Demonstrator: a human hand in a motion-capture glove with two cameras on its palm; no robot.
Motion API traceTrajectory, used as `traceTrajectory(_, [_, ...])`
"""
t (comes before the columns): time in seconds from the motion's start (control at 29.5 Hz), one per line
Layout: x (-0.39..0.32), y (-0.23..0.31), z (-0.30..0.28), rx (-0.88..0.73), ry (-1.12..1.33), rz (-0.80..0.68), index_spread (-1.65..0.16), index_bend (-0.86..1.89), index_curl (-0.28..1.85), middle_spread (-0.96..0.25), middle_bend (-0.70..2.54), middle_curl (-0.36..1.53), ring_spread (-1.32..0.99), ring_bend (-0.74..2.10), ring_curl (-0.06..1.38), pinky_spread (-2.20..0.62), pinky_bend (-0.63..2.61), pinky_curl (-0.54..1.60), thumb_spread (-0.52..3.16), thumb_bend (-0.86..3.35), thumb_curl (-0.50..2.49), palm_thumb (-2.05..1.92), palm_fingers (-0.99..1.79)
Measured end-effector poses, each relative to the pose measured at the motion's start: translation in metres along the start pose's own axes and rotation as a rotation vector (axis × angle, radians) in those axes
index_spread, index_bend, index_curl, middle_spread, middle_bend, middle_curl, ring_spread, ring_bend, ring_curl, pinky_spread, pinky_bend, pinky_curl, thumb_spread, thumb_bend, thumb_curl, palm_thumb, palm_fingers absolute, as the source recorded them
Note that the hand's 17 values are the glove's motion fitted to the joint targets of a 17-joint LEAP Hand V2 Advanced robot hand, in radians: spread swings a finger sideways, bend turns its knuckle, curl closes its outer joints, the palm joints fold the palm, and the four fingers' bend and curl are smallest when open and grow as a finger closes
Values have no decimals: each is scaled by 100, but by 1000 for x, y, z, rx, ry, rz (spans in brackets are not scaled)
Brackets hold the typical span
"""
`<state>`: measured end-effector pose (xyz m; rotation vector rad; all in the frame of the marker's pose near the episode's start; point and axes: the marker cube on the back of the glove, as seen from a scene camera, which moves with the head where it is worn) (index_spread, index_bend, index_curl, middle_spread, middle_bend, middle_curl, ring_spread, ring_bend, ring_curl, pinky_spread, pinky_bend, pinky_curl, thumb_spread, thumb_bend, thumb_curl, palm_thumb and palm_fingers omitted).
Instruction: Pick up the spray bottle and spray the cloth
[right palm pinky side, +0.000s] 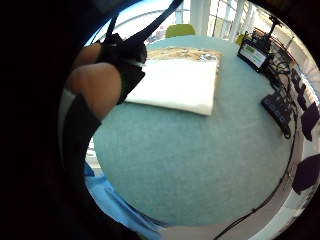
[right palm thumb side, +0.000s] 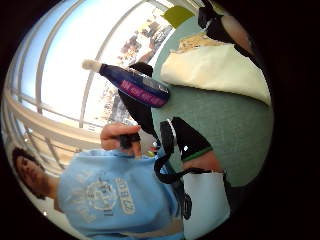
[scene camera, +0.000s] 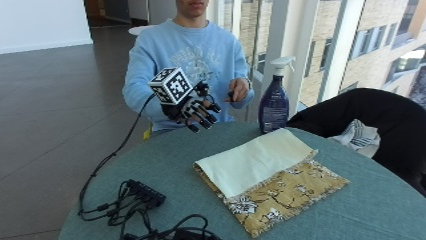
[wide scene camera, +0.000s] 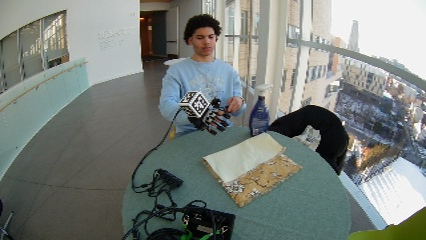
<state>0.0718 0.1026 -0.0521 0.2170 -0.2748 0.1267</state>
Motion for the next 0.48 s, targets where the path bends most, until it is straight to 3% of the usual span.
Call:
traceTrajectory(0.27, [49,64,-15,-2,128,73,-36,14,25,-8,20,41,-1,34,33,26,27,35,102,-3,45,67,73])
traceTrajectory(0.48, [56,74,-18,-3,147,77,-36,14,26,-8,20,41,-1,33,33,26,25,34,103,-2,43,68,74])
